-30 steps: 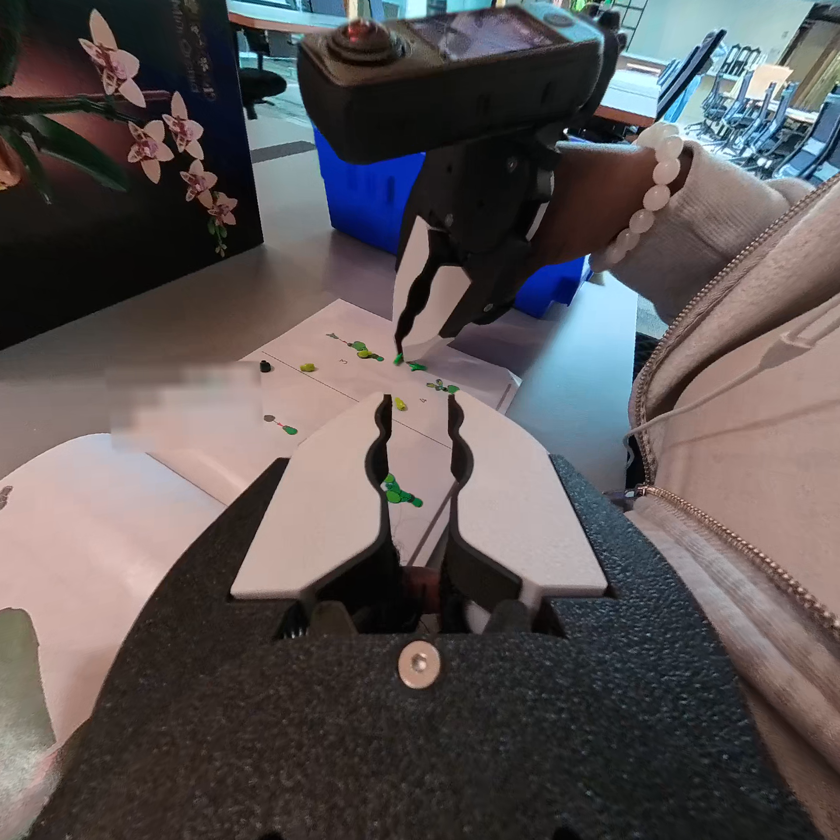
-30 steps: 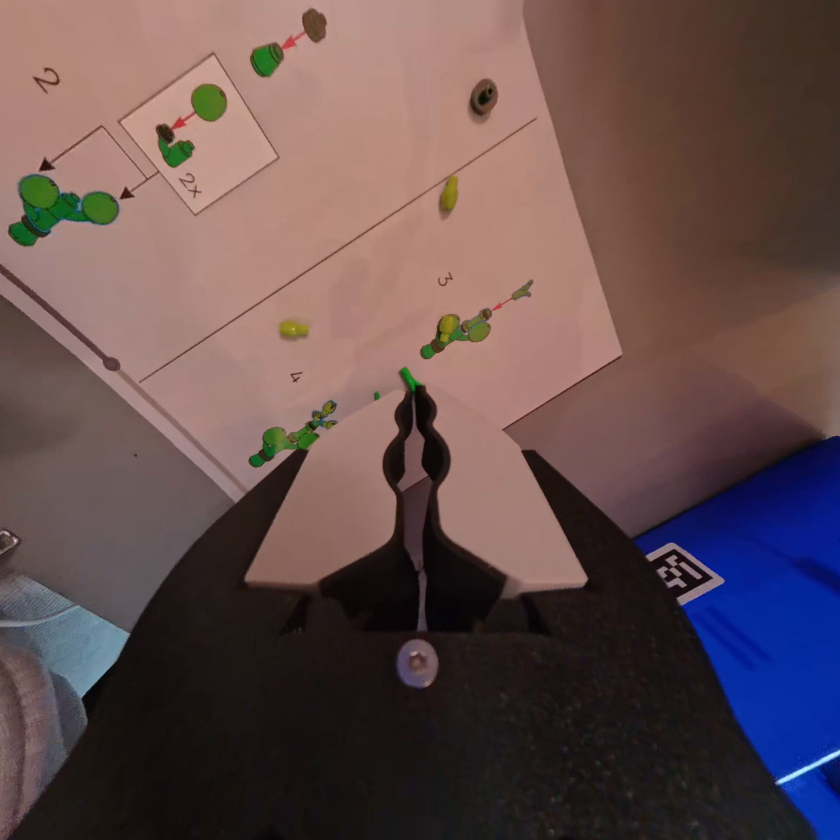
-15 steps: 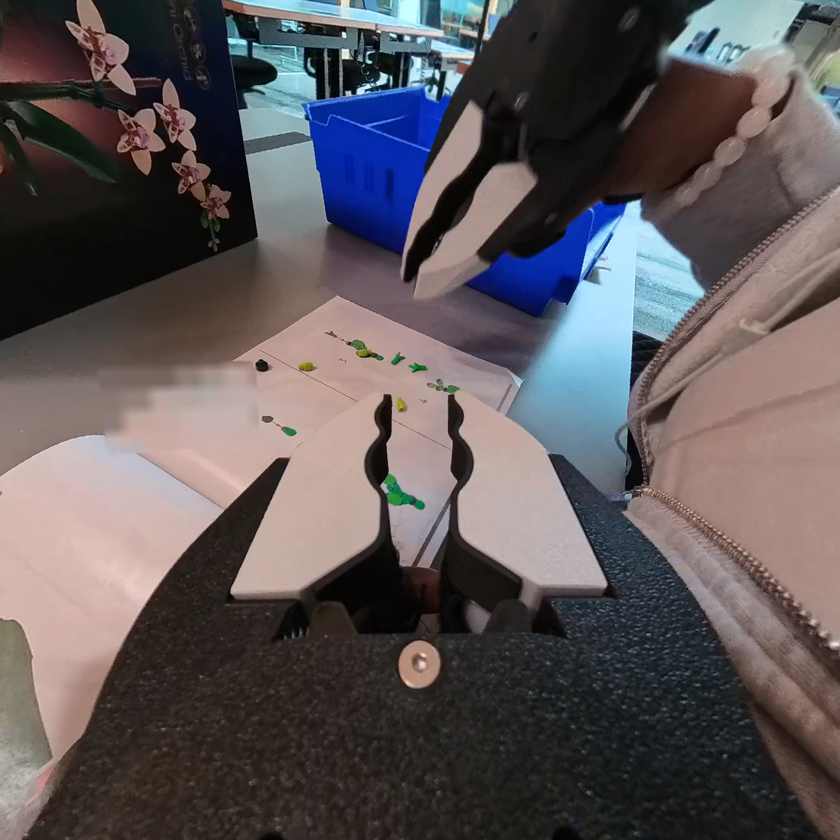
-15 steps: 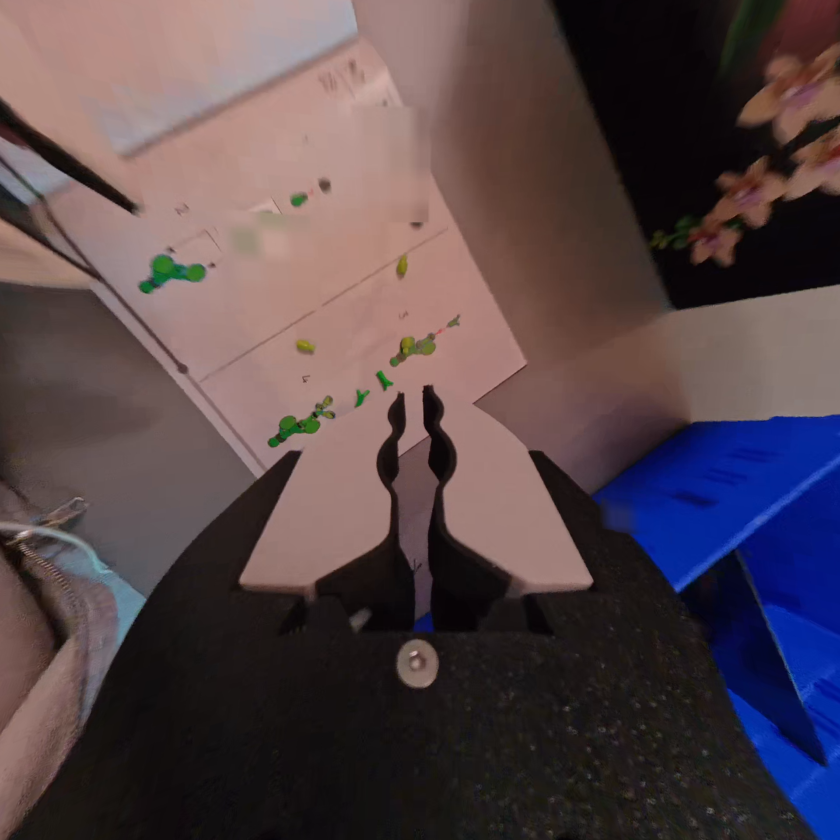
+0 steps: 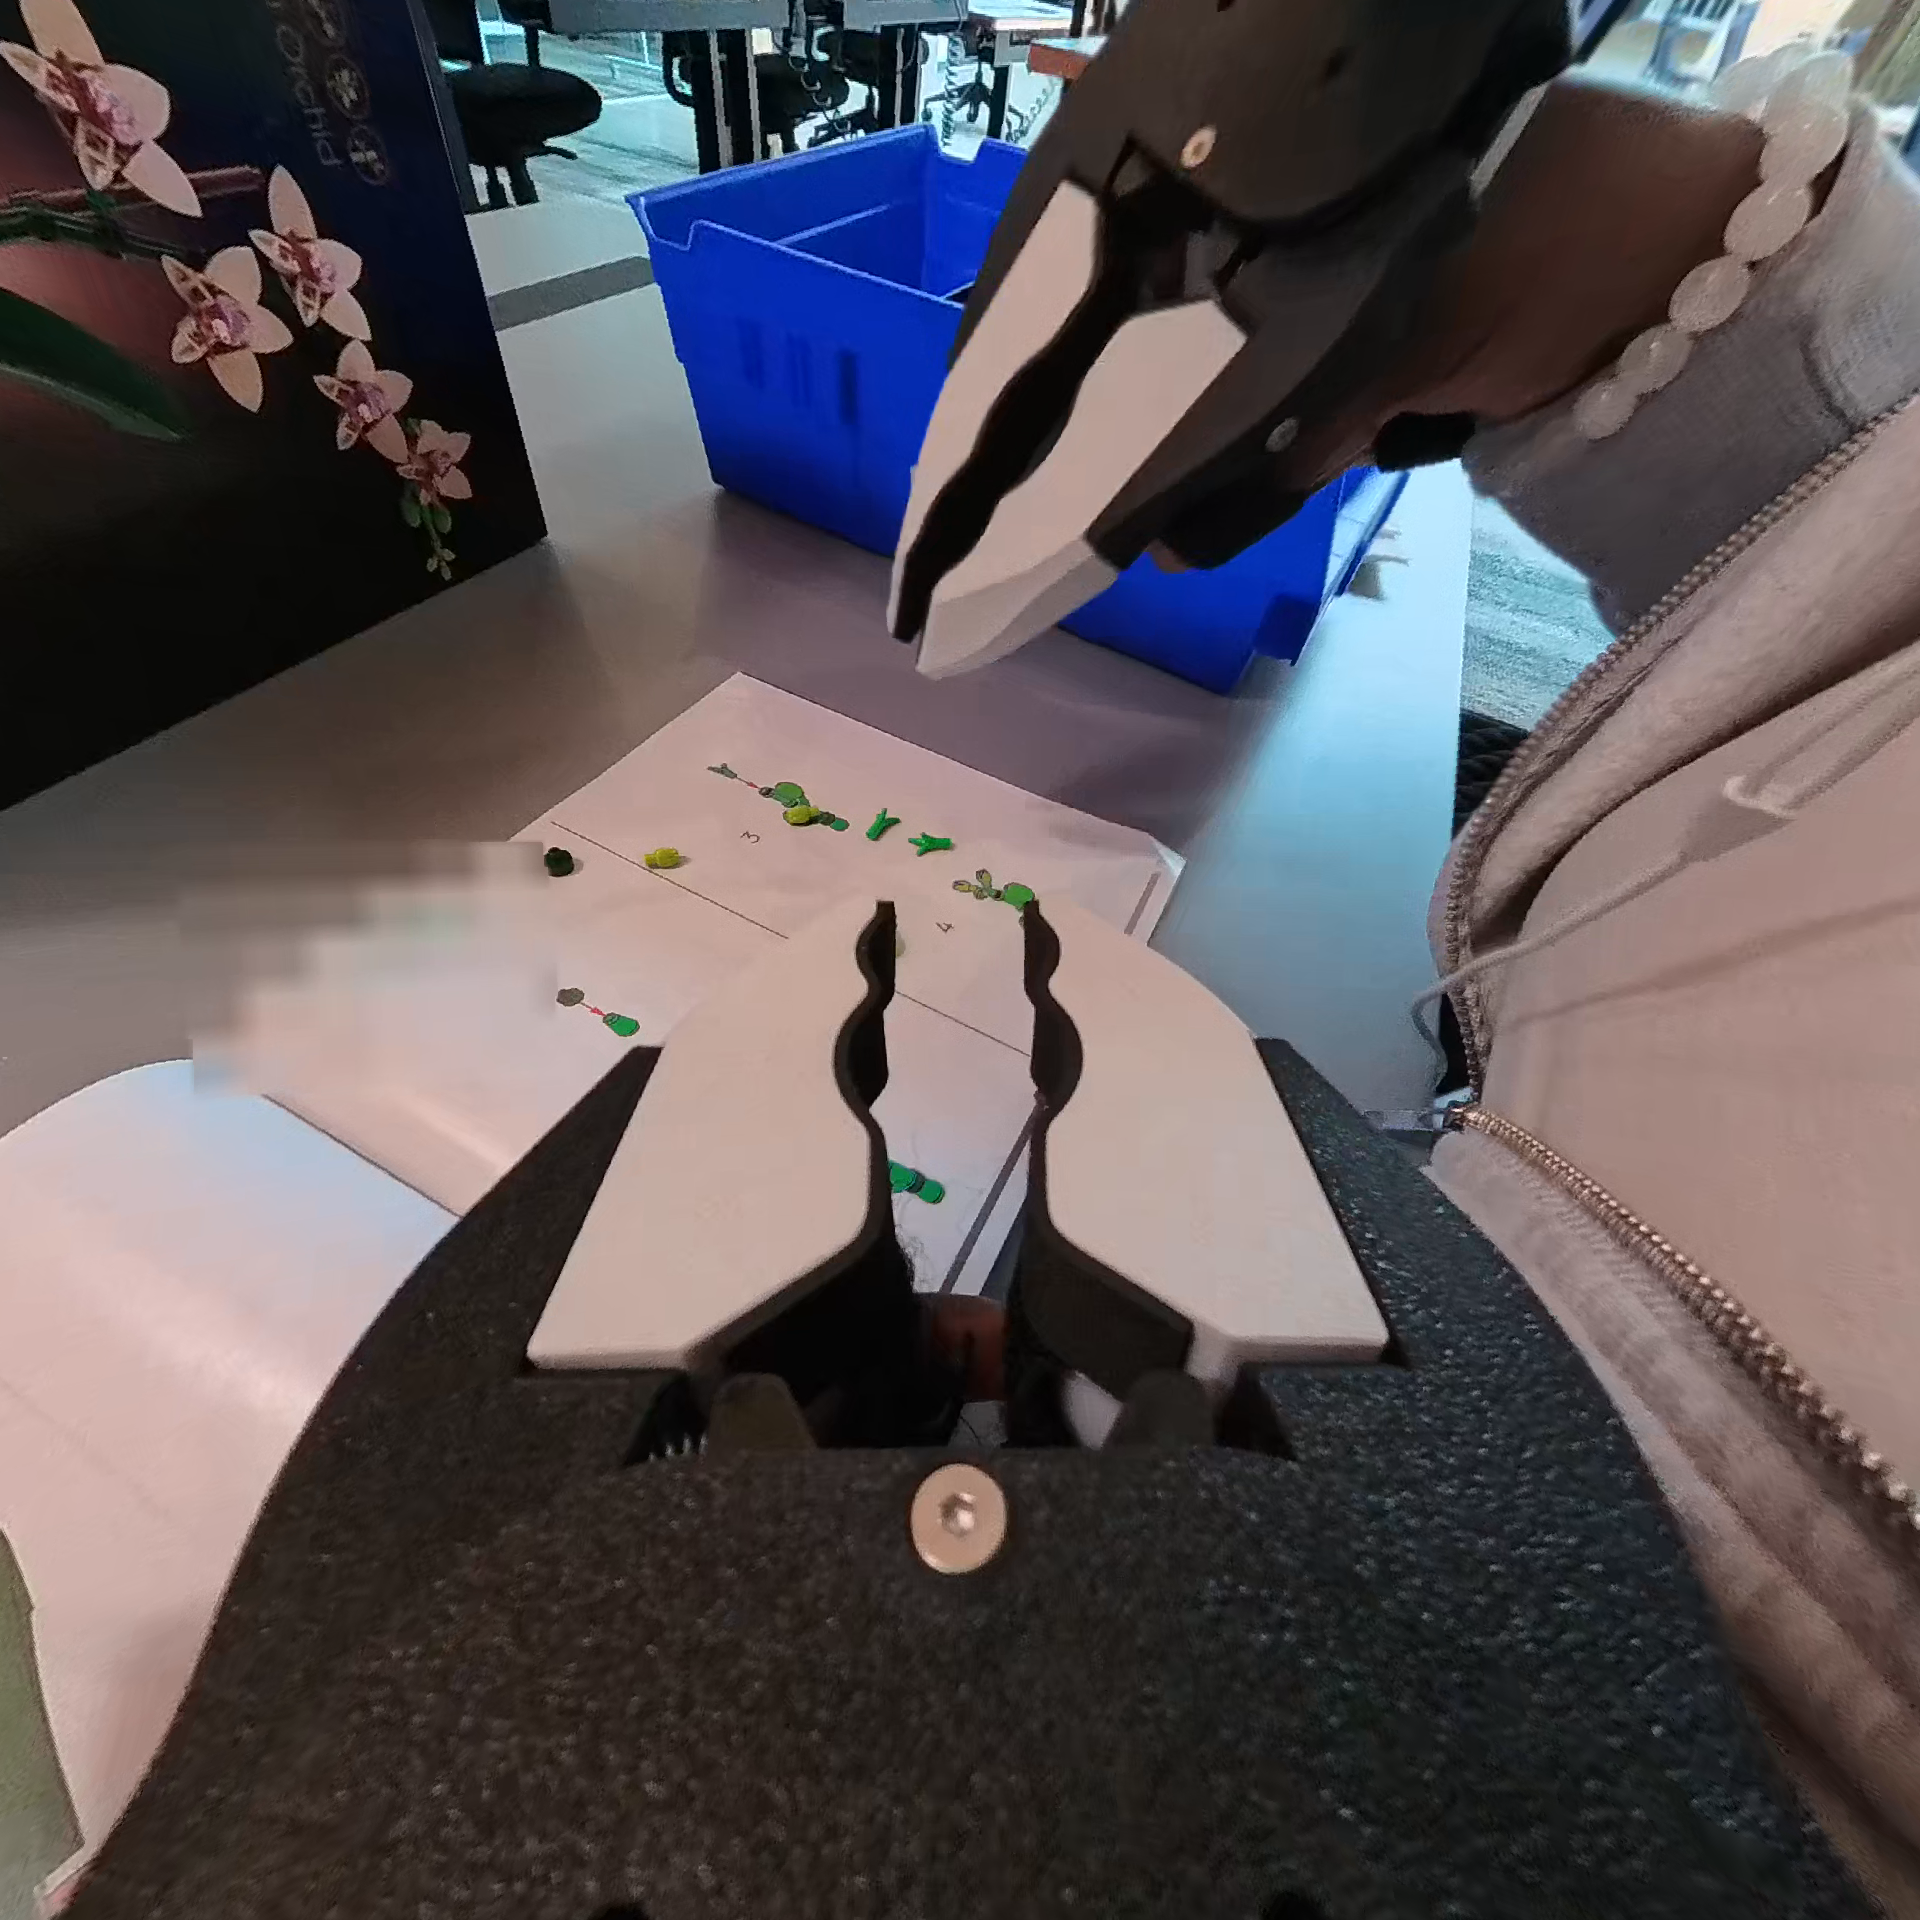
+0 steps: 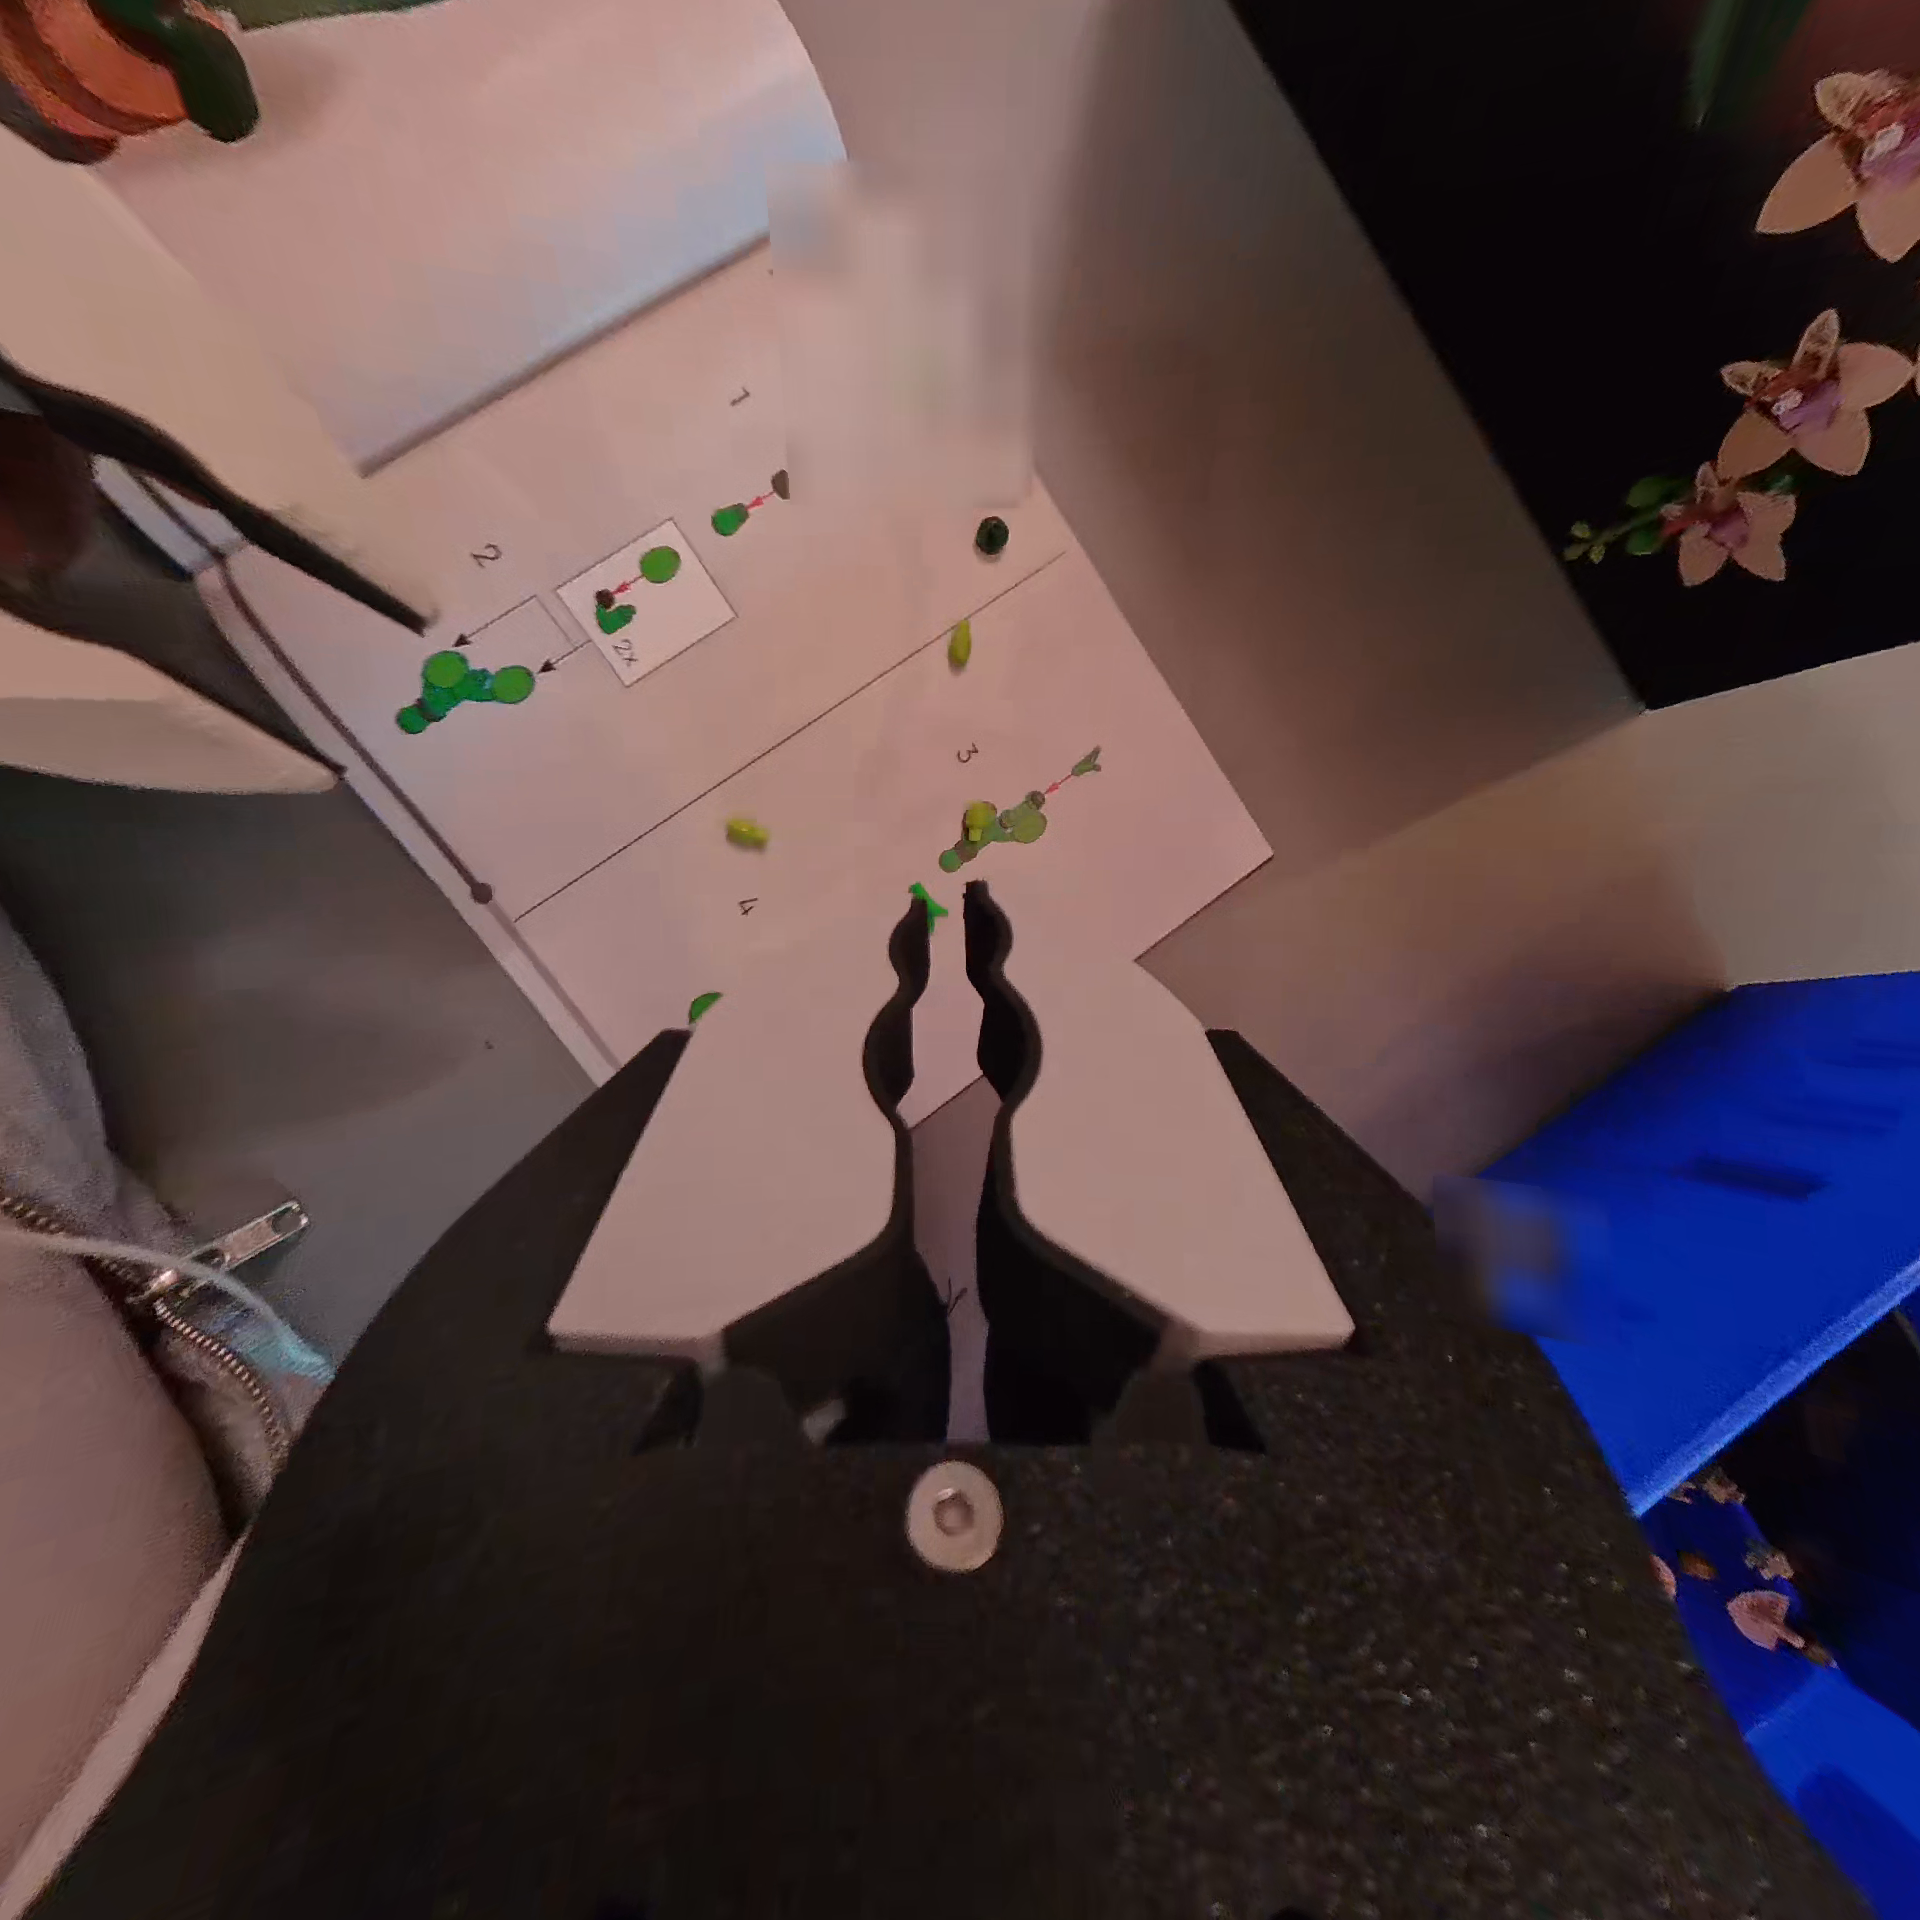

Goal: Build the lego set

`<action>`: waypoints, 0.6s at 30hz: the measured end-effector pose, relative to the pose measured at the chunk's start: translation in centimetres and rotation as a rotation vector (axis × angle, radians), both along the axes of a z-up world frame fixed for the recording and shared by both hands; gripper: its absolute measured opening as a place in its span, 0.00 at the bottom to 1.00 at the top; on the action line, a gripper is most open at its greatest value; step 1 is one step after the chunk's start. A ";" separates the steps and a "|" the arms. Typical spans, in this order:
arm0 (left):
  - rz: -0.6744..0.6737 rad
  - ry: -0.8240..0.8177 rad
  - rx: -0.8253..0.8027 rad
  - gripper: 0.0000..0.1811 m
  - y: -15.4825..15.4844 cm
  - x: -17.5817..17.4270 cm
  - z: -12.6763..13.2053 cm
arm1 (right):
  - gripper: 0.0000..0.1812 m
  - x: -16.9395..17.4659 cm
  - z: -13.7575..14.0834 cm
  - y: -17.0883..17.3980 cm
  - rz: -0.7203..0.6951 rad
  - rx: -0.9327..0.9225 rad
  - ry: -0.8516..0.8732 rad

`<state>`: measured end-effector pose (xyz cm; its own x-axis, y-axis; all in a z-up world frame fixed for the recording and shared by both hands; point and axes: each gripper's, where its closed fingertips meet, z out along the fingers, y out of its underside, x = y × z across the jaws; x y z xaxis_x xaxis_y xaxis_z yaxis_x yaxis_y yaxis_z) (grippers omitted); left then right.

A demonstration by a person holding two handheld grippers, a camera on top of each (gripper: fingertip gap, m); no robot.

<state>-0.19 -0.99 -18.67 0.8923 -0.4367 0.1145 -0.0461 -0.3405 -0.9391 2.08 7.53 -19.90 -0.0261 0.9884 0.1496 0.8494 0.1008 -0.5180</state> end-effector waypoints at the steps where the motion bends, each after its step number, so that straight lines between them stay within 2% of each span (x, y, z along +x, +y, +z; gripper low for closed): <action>1: 0.001 0.006 -0.002 0.13 0.0 -0.1 -0.1 | 0.04 -0.3 -0.2 0.0 -0.003 0.004 -0.010; 8: 0.003 0.026 -0.032 0.13 -0.2 -1.2 -1.0 | 0.04 -1.4 -2.7 -0.3 0.032 -0.005 -0.077; 18: -0.005 -0.013 -0.048 0.13 -0.2 -1.7 -1.4 | 0.04 -1.0 -4.6 0.5 -0.065 -0.118 -0.062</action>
